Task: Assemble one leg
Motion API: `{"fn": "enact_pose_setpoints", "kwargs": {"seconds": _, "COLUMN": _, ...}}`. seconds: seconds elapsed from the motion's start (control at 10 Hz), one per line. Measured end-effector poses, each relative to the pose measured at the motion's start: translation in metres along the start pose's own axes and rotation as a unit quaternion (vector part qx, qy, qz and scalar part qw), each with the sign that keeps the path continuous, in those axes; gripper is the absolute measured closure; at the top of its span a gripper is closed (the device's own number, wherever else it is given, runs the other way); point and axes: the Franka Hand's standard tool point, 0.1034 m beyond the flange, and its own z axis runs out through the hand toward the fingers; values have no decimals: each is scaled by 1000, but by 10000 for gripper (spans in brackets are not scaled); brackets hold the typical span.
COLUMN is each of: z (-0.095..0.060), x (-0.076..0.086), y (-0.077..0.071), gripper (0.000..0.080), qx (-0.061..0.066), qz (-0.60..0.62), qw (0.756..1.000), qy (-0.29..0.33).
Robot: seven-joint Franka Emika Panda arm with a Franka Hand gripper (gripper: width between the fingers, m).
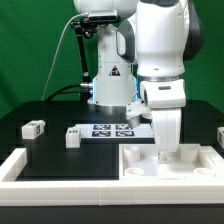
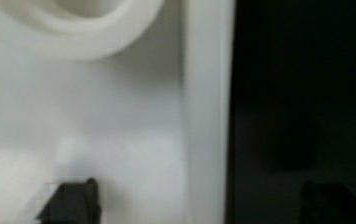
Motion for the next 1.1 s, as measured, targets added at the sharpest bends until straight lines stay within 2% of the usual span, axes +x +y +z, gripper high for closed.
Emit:
{"fn": "enact_pose_setpoints", "kwargs": {"seconds": 0.3, "z": 0, "x": 0, "y": 0, "gripper": 151, "qx": 0, "qz": 0, "qw": 1000, "qy": 0}}
{"fn": "enact_pose_setpoints", "kwargs": {"seconds": 0.6, "z": 0, "x": 0, "y": 0, "gripper": 150, "qx": 0, "qz": 1, "qw": 1000, "qy": 0}}
{"fn": "enact_pose_setpoints", "kwargs": {"seconds": 0.9, "z": -31, "x": 13, "y": -9, "gripper": 150, "qx": -17, "qz": 40, "qw": 999, "qy": -6}}
{"fn": "enact_pose_setpoints", "kwargs": {"seconds": 1.1, "z": -47, "x": 31, "y": -10, "gripper": 150, "qx": -30, "qz": 73, "qw": 997, "qy": -4}}
